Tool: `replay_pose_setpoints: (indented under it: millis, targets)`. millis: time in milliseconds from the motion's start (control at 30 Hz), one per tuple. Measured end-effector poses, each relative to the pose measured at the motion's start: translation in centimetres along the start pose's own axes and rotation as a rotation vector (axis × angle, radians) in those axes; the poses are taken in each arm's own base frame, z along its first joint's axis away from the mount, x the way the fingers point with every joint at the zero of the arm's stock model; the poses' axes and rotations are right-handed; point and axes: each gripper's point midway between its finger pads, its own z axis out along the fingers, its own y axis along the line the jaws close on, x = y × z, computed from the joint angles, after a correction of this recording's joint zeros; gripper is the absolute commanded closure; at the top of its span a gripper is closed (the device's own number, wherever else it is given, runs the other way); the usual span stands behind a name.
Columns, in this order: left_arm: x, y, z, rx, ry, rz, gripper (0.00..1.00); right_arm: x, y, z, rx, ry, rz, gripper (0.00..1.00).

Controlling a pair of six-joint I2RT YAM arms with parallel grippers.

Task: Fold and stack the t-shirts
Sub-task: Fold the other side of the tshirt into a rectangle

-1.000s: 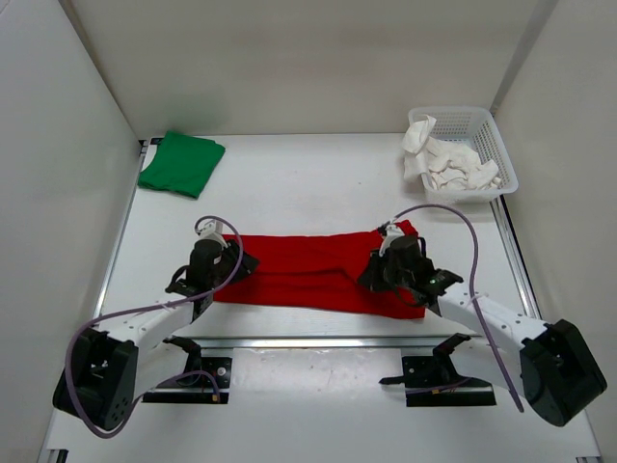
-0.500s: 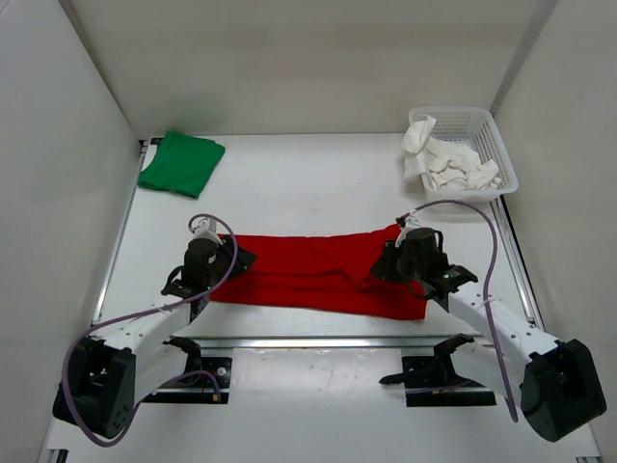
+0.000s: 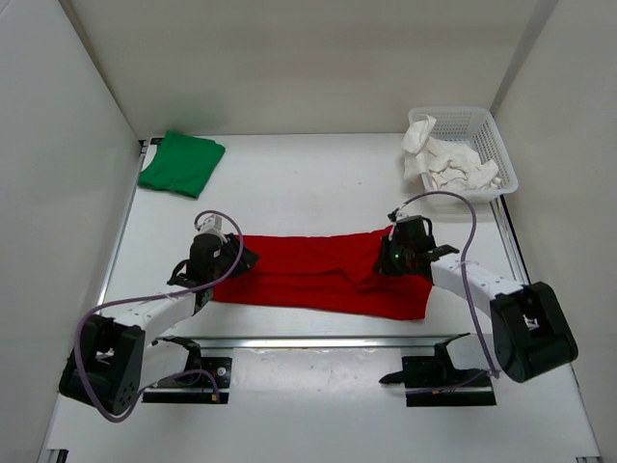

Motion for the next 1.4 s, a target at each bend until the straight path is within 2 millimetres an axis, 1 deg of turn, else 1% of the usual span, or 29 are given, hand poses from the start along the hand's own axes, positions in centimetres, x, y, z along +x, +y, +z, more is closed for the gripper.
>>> replay_pose_setpoints:
  millis: [133,167,200,267,367,400,467,567,633,667,800,900,1000,1100,1167,1267,1333,1400]
  targets:
    - [-0.1,0.0,0.1,0.004,0.0,0.007,0.54,3.1,2.0,-1.6,-0.068,0.035,-0.061,1.0]
    - [-0.2,0.0,0.1,0.007,-0.001,0.008,0.55,4.0,2.3,-2.1,-0.083,0.047,-0.072,1.0]
    - [-0.3,-0.1,0.1,0.011,-0.001,0.009,0.54,5.1,2.5,-2.6,-0.093,0.067,-0.08,1.0]
    - [-0.7,-0.2,0.0,0.016,-0.005,0.006,0.54,6.5,2.8,-3.6,-0.101,0.103,-0.097,1.0]
    - [-1.3,-0.2,-0.3,0.024,-0.02,-0.005,0.55,7.0,3.0,-4.6,-0.103,0.106,-0.107,0.99]
    - [-1.5,-0.4,-0.4,0.029,-0.028,-0.004,0.54,6.6,2.9,-4.8,-0.099,0.093,-0.098,0.99]
    - [-1.8,-1.1,-0.6,0.05,-0.037,0.005,0.53,5.2,2.2,-4.9,-0.084,0.049,-0.058,1.0]
    - [-2.2,-2.5,-0.7,0.081,-0.043,0.022,0.53,2.4,0.1,-4.6,-0.036,-0.036,0.041,0.98]
    - [-2.3,-2.7,-0.5,0.089,-0.045,0.02,0.53,0.3,-1.7,-4.2,-0.003,-0.103,0.112,0.95]
    - [-2.4,-2.5,-0.1,0.084,-0.044,0.01,0.55,-0.7,-2.6,-4.0,0.005,-0.13,0.143,0.92]
    - [-2.2,-0.4,1.8,0.025,0.0,-0.061,0.54,-5.0,-5.8,-2.8,0.002,-0.252,0.261,0.73]
    - [-2.7,0.8,2.8,-0.002,0.01,-0.118,0.54,-7.3,-7.1,-2.2,-0.01,-0.293,0.306,0.69]
    - [-3.9,1.5,3.4,-0.014,-0.009,-0.162,0.54,-9.8,-8.1,-1.7,-0.023,-0.334,0.327,0.67]
    - [-5.5,2.1,4.3,-0.019,-0.034,-0.199,0.54,-11.5,-8.5,-1.1,-0.038,-0.345,0.333,0.67]
    - [-6.0,2.6,5.0,-0.023,-0.037,-0.226,0.54,-12.2,-8.7,-0.5,-0.042,-0.338,0.331,0.67]
    - [-6.0,3.8,5.8,-0.042,-0.024,-0.271,0.55,-12.9,-8.9,0.4,-0.049,-0.327,0.334,0.71]
    - [-5.7,4.7,6.2,-0.063,-0.013,-0.298,0.55,-12.8,-9.1,0.9,-0.052,-0.317,0.339,0.75]
    - [-5.5,5.2,6.5,-0.07,-0.006,-0.319,0.55,-12.4,-9.2,1.2,-0.051,-0.303,0.348,0.75]
